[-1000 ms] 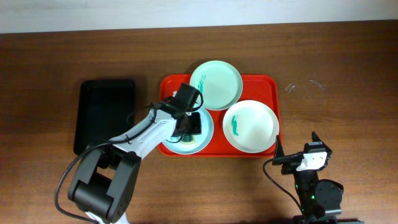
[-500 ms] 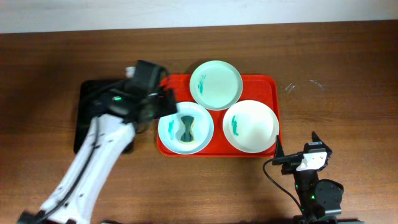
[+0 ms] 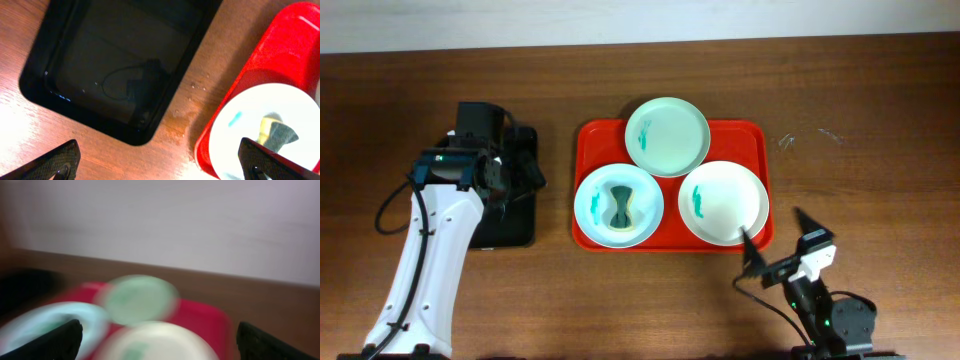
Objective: Clean dirty plates on tray and stack at the side
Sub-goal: 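Reach the right gripper to the lower-left plate rim and grasp it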
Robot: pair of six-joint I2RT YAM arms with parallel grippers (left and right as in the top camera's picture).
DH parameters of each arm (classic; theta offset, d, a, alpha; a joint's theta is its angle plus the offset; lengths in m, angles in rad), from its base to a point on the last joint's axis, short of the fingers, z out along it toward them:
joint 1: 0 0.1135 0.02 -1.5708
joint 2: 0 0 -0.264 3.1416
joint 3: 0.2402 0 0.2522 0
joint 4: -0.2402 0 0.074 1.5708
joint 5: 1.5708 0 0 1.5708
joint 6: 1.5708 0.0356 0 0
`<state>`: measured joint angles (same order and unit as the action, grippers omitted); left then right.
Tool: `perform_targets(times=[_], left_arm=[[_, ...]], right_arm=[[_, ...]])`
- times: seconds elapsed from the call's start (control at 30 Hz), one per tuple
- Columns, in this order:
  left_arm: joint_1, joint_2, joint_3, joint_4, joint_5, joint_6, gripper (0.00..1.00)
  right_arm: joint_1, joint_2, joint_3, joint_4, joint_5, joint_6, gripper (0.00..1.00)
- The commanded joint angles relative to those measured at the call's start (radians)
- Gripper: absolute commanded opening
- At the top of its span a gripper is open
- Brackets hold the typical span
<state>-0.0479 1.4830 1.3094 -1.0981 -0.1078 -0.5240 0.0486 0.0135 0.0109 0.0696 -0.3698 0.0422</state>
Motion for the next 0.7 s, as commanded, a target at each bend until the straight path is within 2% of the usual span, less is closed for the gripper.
perform_targets(times=[0.0,0.03,0.1,0.13,0.17,0.23,0.27,0.33,0.4,0.43,0.47,0.57,0.67], left_arm=[[0.002,0.0,-0.007,-0.011,0.019,0.005,0.99],[0.002,0.0,-0.007,-0.014,0.019,0.004,0.99],[0.002,0.0,-0.007,-0.015,0.019,0.005,0.99],[0.002,0.0,-0.007,-0.015,0.019,0.004,0.99],[0.002,0.0,-0.007,-0.015,0.019,0.005,0.99],[0.002,0.0,-0.007,-0.015,0.019,0.005,0.99],[0.002,0.0,-0.007,-0.016,0.019,0.005,0.99],[0.002,0.0,-0.007,-0.017,0.019,0.005,0.99],[0.002,0.0,-0.007,-0.018,0.019,0.005,0.99],[0.002,0.0,-0.007,-0.018,0.018,0.005,0.99],[0.002,0.0,-0.007,-0.018,0.018,0.005,0.99],[0.002,0.0,-0.007,-0.018,0.018,0.005,0.99],[0.002,0.0,-0.007,-0.018,0.018,0.005,0.99]], right_arm=[[0.004,-0.01,-0.005,0.185,-0.499,0.11,0.99],[0.003,-0.01,-0.005,0.336,-0.585,0.122,0.99],[0.003,-0.01,-0.005,0.557,-0.599,0.178,0.99],[0.003,-0.01,-0.003,0.675,-0.563,0.233,0.98],[0.003,-0.01,0.014,0.816,-0.446,0.307,0.98],[0.003,-0.009,0.074,0.818,-0.295,0.337,0.98],[0.002,-0.005,0.129,0.743,-0.231,0.332,0.98],[0.002,0.025,0.288,0.459,-0.19,0.259,0.98],[0.003,0.097,0.481,0.026,-0.191,0.117,0.98],[0.003,0.191,0.652,-0.195,-0.19,0.041,0.98],[0.003,0.259,0.748,-0.348,-0.19,-0.015,0.98],[0.003,0.496,1.014,-0.698,-0.258,-0.079,0.98],[0.003,0.684,1.181,-0.892,-0.528,-0.04,0.98]])
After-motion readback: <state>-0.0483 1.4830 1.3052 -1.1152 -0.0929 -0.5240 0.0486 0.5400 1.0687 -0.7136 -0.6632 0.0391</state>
